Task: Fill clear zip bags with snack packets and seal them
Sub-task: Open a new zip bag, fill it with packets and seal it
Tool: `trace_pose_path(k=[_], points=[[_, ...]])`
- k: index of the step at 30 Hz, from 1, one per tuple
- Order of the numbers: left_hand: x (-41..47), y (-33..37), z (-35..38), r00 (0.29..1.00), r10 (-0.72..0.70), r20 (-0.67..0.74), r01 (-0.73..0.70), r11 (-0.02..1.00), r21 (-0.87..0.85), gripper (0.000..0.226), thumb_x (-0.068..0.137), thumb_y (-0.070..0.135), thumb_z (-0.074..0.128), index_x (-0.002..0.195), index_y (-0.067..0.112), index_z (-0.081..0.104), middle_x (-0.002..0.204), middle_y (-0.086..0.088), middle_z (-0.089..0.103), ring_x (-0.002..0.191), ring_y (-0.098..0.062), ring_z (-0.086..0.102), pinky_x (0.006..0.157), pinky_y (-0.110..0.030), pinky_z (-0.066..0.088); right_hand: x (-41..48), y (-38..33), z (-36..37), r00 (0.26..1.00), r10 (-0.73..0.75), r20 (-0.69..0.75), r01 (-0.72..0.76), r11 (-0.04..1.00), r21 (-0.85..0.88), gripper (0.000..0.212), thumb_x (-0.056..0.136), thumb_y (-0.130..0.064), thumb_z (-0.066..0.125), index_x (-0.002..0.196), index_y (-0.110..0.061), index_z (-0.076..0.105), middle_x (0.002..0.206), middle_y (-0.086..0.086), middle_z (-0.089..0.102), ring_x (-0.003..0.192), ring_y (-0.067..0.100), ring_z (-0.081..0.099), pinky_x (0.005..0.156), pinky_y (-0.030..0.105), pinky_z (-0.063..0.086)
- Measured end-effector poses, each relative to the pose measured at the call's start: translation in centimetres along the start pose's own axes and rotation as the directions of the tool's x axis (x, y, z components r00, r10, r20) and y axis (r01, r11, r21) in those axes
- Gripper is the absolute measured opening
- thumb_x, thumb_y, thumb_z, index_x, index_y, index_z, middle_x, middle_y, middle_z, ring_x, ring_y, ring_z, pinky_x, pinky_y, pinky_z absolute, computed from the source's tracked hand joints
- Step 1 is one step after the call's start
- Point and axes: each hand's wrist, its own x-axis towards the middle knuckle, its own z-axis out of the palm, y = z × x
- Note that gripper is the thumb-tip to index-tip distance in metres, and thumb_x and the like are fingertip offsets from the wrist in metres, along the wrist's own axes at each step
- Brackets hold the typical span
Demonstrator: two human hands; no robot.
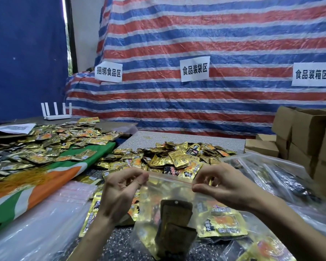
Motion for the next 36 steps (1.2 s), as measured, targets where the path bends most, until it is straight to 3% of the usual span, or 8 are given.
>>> trace_pose_path(k=[5,9,15,25,30,33,36], points=[[-0.2,-0.1,-0.4,0.999,-0.036,-0.032,0.035,0.999,-0.03,0.017,0.082,0.025,0.065,0.07,0.018,0.074,0.07,-0.008,0.069,0.07,-0.014,0.063,0.065,-0.028,0.05,-1.1,1.0,-0.1,0.999,0.015,0.031,-0.014,1.0,-0.018,0.013,0.092,-0.04,0.066,0.079,-0.04,0.064,0.077,-0.013,0.066,0.073,0.002,0.059,0.063,0.018,0.041],[-0.1,-0.2,-0.3,0.999,-0.046,-0.018,0.046,0.999,-0.015,0.017,0.083,0.026,0.066,0.071,0.019,0.074,0.069,-0.006,0.069,0.071,-0.016,0.063,0.066,-0.028,0.05,-1.8,1.4,0.1,0.999,0.027,0.028,-0.028,0.999,0.024,0.009,0.092,-0.036,0.066,0.086,-0.033,0.07,0.082,-0.013,0.069,0.075,0.003,0.061,0.063,0.016,0.042],[0.1,-0.6,-0.3,0.999,-0.04,0.004,0.04,0.999,0.0,0.017,0.084,0.028,0.066,0.072,0.02,0.075,0.072,-0.007,0.07,0.073,-0.017,0.065,0.069,-0.028,0.052,-2.3,1.8,-0.3,1.0,0.01,0.028,-0.011,0.999,0.037,0.011,0.093,-0.033,0.066,0.084,-0.04,0.067,0.083,-0.018,0.068,0.08,-0.004,0.061,0.066,0.009,0.042],[0.1,-0.4,0.1,0.999,-0.038,0.014,0.038,0.999,-0.015,0.016,0.083,0.025,0.065,0.072,0.02,0.075,0.072,-0.008,0.07,0.075,-0.022,0.067,0.071,-0.026,0.056,-3.4,2.7,-0.4,1.0,0.017,-0.006,-0.017,1.0,-0.022,0.014,0.093,-0.043,0.063,0.079,-0.047,0.06,0.079,-0.023,0.064,0.078,-0.002,0.059,0.065,0.018,0.042],[0.1,-0.6,0.1,1.0,-0.013,0.008,0.013,1.0,0.016,0.017,0.084,0.025,0.064,0.072,0.019,0.075,0.072,-0.007,0.07,0.076,-0.022,0.066,0.07,-0.031,0.055,-3.9,3.0,-0.2,0.998,-0.004,-0.067,0.001,0.999,-0.048,0.018,0.091,-0.051,0.06,0.075,-0.042,0.059,0.074,-0.015,0.063,0.07,0.006,0.056,0.063,0.029,0.046],[0.2,-0.6,0.6,1.0,-0.011,-0.009,0.011,1.0,0.029,0.017,0.084,0.026,0.064,0.072,0.023,0.075,0.07,-0.005,0.07,0.071,-0.015,0.066,0.065,-0.021,0.052,-4.2,3.1,-0.1,0.992,-0.038,-0.118,0.031,0.998,-0.062,0.021,0.09,-0.05,0.06,0.072,-0.043,0.053,0.07,-0.016,0.059,0.067,0.006,0.054,0.06,0.026,0.044],[0.8,-0.2,1.6,1.0,-0.004,-0.003,0.004,0.999,0.046,0.014,0.09,0.03,0.069,0.078,0.027,0.076,0.072,-0.002,0.07,0.063,-0.009,0.062,0.057,-0.015,0.047,-4.8,3.3,0.1,0.981,-0.032,-0.19,0.031,0.999,-0.01,0.021,0.089,-0.048,0.056,0.077,-0.032,0.06,0.073,-0.014,0.06,0.071,0.006,0.056,0.061,0.023,0.045]])
